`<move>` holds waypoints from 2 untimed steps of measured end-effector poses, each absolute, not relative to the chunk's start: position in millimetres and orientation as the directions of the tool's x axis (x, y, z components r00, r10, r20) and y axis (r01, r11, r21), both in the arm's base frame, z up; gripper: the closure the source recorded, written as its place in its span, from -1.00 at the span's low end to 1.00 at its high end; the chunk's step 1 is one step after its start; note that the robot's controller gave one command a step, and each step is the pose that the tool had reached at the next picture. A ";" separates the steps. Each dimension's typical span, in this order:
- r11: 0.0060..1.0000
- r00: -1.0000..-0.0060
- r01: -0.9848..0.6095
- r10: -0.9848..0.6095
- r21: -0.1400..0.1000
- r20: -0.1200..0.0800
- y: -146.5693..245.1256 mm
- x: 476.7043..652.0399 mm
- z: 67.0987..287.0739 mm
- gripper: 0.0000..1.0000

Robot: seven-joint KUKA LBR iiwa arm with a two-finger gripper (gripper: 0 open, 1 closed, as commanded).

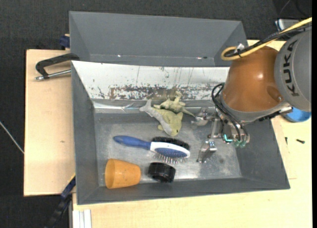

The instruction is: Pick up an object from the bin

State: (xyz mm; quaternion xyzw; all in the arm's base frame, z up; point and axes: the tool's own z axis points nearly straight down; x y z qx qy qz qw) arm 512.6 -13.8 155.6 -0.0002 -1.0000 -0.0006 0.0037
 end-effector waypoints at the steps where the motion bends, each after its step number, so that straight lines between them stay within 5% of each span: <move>1: 1.000 -1.000 0.008 0.008 0.000 -0.006 53.1 530.9 73.2 -1.00; 2: 1.000 -1.000 -0.004 -0.004 0.003 -0.009 65.7 527.6 102.7 -1.00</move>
Offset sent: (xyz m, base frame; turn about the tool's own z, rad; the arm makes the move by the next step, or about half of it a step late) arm 0.0150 0.0649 -0.0856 0.0091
